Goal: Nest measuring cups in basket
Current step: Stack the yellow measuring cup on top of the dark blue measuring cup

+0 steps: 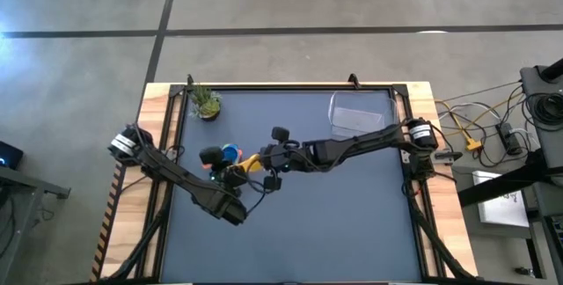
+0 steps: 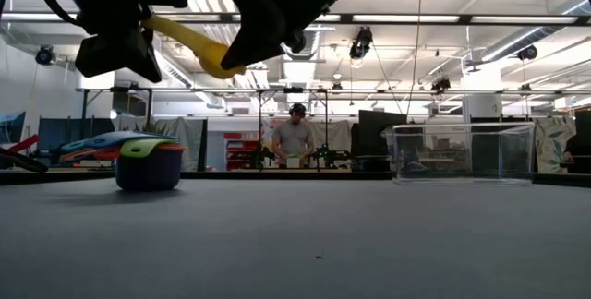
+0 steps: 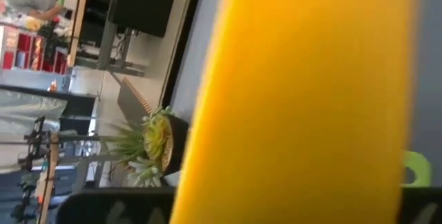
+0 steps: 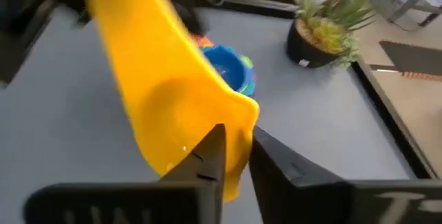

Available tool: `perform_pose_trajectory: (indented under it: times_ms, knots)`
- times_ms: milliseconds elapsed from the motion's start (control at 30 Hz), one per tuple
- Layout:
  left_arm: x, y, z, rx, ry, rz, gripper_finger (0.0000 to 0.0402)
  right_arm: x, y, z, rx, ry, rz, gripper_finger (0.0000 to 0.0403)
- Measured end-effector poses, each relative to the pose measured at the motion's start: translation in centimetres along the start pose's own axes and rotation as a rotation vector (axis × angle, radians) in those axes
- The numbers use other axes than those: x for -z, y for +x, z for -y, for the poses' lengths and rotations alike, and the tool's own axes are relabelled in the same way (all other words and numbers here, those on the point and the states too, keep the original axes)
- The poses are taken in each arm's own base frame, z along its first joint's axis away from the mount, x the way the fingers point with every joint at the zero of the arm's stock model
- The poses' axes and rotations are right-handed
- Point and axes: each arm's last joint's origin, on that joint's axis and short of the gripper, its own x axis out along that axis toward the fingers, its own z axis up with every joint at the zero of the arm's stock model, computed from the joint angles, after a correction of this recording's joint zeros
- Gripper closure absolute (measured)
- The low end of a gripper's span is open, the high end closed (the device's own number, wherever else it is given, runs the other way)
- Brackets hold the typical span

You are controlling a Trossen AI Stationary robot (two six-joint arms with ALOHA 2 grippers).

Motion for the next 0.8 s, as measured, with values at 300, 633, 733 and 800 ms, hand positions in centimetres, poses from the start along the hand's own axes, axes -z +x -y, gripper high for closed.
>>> perform_pose_trajectory:
  times_ms: [300, 633, 733, 800]
  knots:
    - [0.4, -1.0, -1.0, 0.021, -0.050, 0.021, 0.0401, -0.9, -1.8, 0.7, 0.018, -0.011, 0.004, 0.0232]
    - [1.2, -2.5, -1.4, 0.068, -0.112, 0.069, 0.0401, 0.4, -2.5, 0.4, 0.002, -0.044, -0.138, 0.0182]
    - [1.8, -3.9, -1.4, 0.096, -0.170, 0.142, 0.0401, 1.6, -2.6, -1.0, -0.053, -0.034, -0.166, 0.0183]
    - [2.4, -5.1, -1.4, 0.125, -0.220, 0.227, 0.0401, 2.6, -2.5, -2.1, -0.088, -0.043, -0.172, 0.0184]
